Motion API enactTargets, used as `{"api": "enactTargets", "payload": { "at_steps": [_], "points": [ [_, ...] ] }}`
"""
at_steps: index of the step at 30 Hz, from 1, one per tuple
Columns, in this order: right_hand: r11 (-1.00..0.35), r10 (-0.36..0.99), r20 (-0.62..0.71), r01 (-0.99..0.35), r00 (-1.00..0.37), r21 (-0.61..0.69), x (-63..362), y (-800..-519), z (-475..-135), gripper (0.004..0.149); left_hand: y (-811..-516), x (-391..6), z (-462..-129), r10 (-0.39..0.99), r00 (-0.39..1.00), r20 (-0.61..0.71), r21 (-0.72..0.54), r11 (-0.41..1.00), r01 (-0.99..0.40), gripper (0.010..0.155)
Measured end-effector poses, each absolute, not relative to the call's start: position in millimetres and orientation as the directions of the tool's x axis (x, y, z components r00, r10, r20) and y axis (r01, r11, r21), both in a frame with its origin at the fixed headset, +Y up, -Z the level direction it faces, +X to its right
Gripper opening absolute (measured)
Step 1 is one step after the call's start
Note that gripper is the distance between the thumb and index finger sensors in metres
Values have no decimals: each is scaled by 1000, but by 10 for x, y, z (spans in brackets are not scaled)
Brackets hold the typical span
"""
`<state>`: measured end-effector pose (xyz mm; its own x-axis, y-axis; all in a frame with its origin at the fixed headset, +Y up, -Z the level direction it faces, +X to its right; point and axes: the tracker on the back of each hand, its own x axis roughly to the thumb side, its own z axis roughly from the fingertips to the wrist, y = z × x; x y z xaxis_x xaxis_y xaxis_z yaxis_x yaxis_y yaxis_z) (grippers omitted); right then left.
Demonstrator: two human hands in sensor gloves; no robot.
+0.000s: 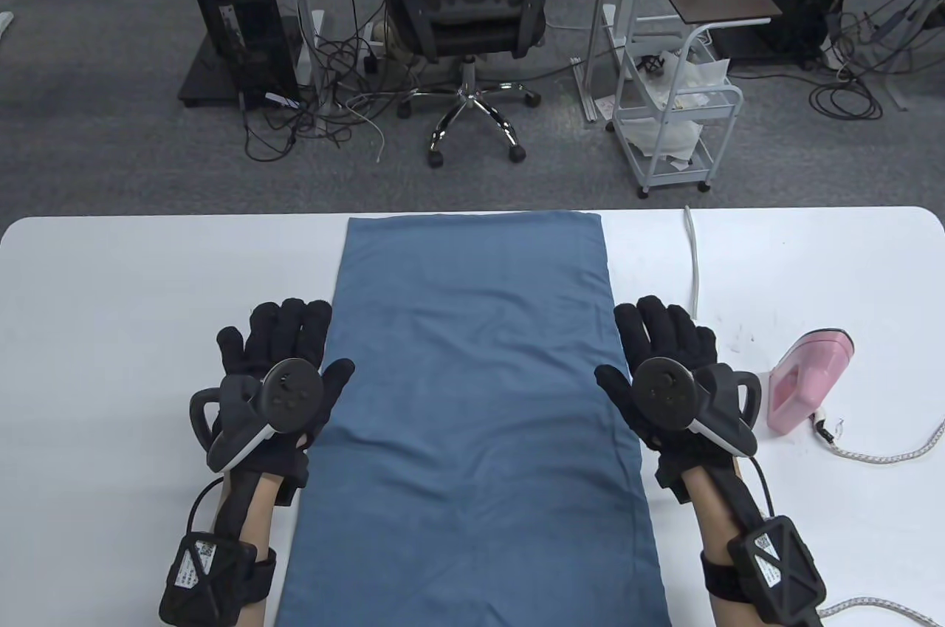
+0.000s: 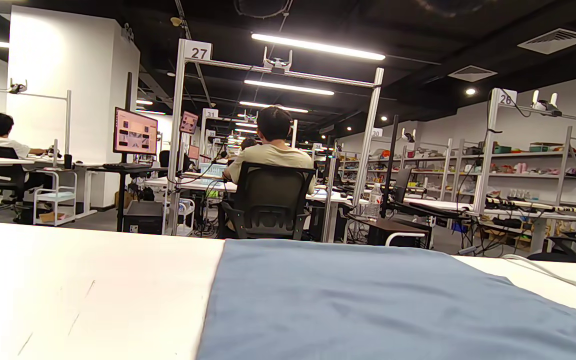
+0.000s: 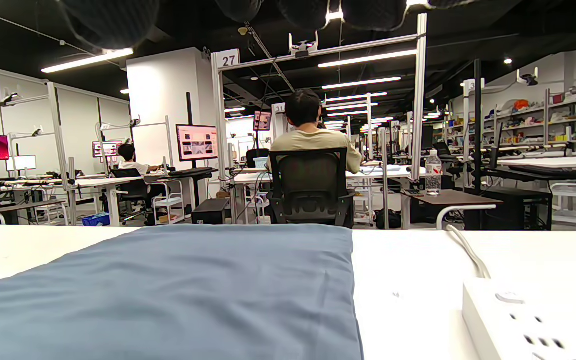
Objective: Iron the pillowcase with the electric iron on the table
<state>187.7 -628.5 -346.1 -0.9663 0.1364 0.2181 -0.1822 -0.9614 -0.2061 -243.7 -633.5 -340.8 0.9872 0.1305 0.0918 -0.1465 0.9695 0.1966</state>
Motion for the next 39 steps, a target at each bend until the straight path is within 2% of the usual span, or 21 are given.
{"api": "enactTargets", "payload": {
  "at_steps": [4, 7, 11, 13, 19, 25, 30, 36, 39],
  "points": [
    [-976, 122, 126, -143, -984, -167, 2014, -6286, -3462, 77, -6299, -2458, -3392, 142, 986, 88, 201, 967, -157, 77],
    [-993, 62, 34, -65, -997, -97, 2152, -6335, -3463, 77, -6279, -2467, -3389, 155, 984, 91, 202, 964, -171, 76],
    [-994, -105, -49, 105, -993, 7, 2301, -6543, -3407, 76, -6267, -2484, -3396, 159, 983, 91, 199, 964, -174, 77],
    [-978, -190, -64, 183, -980, 101, 2377, -6723, -3365, 75, -6266, -2488, -3405, 184, 978, 100, 195, 960, -201, 76],
    [-927, -269, -65, 240, -961, 287, 2498, -7149, -3355, 74, -6270, -2453, -3426, 188, 976, 113, 182, 961, -207, 76],
    [-892, -328, -34, 298, -944, 340, 2444, -7390, -3405, 73, -6281, -2457, -3435, 192, 974, 122, 192, 958, -213, 76],
    [-889, -344, -19, 318, -939, 330, 2406, -7519, -3432, 75, -6284, -2478, -3434, 197, 973, 118, 194, 957, -217, 76],
    [-896, -376, -39, 353, -926, 269, 2404, -7542, -3448, 75, -6282, -2469, -3428, 187, 975, 118, 193, 959, -207, 75],
    [-917, -339, -36, 321, -940, 235, 2433, -7497, -3457, 73, -6280, -2473, -3429, 192, 974, 121, 194, 958, -213, 75]
  ]
}}
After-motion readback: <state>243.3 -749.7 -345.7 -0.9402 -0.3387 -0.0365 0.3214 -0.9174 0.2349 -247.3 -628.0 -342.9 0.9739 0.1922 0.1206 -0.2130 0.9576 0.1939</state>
